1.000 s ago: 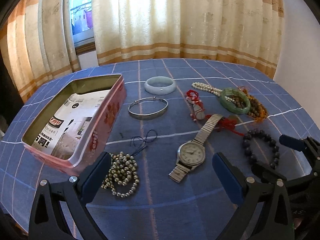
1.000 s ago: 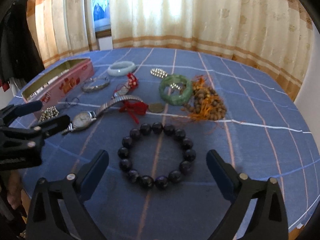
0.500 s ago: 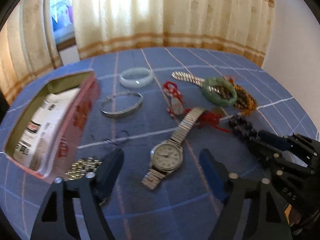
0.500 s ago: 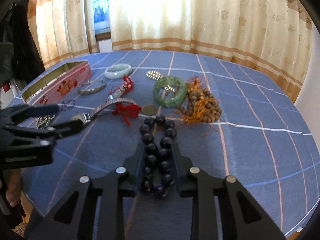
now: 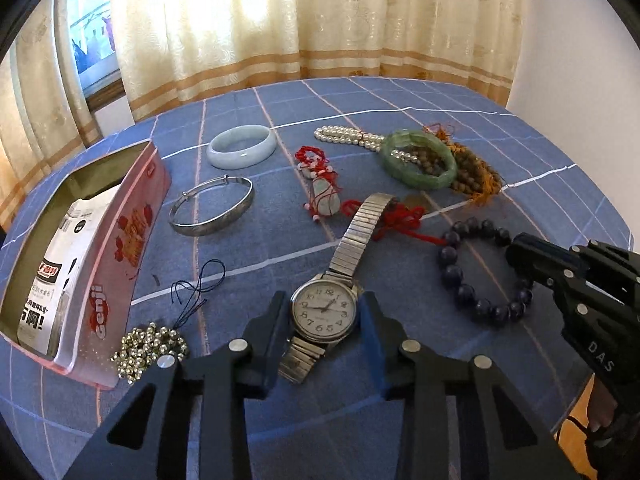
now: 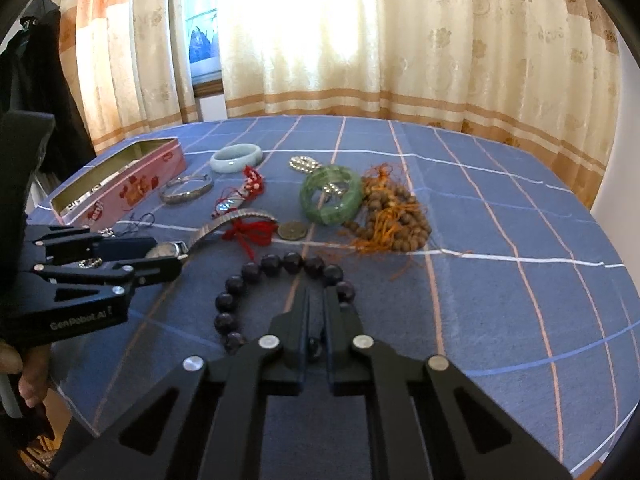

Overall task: Organize jewelry
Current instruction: 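Grasp the silver wristwatch with the left gripper while the right gripper holds the bracelet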

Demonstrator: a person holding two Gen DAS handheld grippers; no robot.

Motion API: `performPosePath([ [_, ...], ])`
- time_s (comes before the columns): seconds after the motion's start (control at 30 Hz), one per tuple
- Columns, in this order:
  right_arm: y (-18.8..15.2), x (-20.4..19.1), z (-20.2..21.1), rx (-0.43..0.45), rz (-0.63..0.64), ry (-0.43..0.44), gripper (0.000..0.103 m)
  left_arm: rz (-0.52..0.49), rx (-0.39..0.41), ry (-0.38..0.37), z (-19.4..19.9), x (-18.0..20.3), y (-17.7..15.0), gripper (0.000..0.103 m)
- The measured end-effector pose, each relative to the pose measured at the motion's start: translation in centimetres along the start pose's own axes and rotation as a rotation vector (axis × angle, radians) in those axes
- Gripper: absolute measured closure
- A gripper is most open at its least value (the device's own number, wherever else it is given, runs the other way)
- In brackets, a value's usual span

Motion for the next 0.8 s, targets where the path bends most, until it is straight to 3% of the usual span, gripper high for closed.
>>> performPosePath([
  [0.1,0.1,0.1,0.0,0.003,-0.015,0.007,0.094,0.008,0.010,-0.006,0.3,-0.2,-0.1,0.066],
  [0.17,0.1,0.1,0.0,0.004,-0.042,0.015,0.082,0.017,0.023,-0.005,0.6,-0.4,-0.1,0.066],
  [0.2,0.2,-0.1,0.0,0.011,-0.041,0.019,0.065,0.017,0.032,-0.005,0.8,-0.4,-0.1,0.066],
  [0.23,0.2,-0.3,0.1,0.008,-0.036,0.014,0.033,0.017,0.043,-0.004,1.0,-0.5,-0.1,0.066],
  [0.3,0.2,-0.5,0.3,0.013,-0.027,0.015,0.013,0.025,0.057,-0.004,1.4,-0.6,0.0,0.066],
  [0.4,0.3,-1.6,-0.2,-0.013,0.007,0.019,0.015,0.033,0.076,-0.015,2.1,-0.9,0.2,0.066],
  [0.47,0.2,-1.9,-0.9,-0.046,0.029,0.012,0.022,0.037,0.093,-0.019,2.7,-1.0,0.4,0.066],
  [0.53,0.0,-1.8,-1.4,-0.072,0.031,0.008,0.042,0.033,0.114,-0.016,3.3,-1.0,0.6,0.066],
  [0.57,-0.2,-1.7,-1.3,-0.072,0.029,0.010,0.047,0.036,0.121,-0.021,3.5,-1.1,0.8,0.066],
  [0.6,-0.3,-1.6,-1.2,-0.068,0.037,0.003,0.060,0.037,0.126,-0.024,3.7,-1.1,0.8,0.066],
  [0.77,-0.1,-1.8,-0.3,-0.034,0.058,0.010,0.077,0.048,0.166,-0.037,5.0,-1.4,1.6,0.066],
  [0.8,0.1,-1.7,0.1,-0.013,0.062,-0.005,0.101,0.047,0.171,-0.039,5.2,-1.4,1.7,0.066],
])
Point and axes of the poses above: each gripper's, at about its wrist camera, not at the fingertips, and z roughly against the way its jaws point, x to its right, y to its top, the point moved 3 cm from there along -z, roughly the way its jaws point, and after that the axes turned 14 degrees about z, right-handed, at the moved point
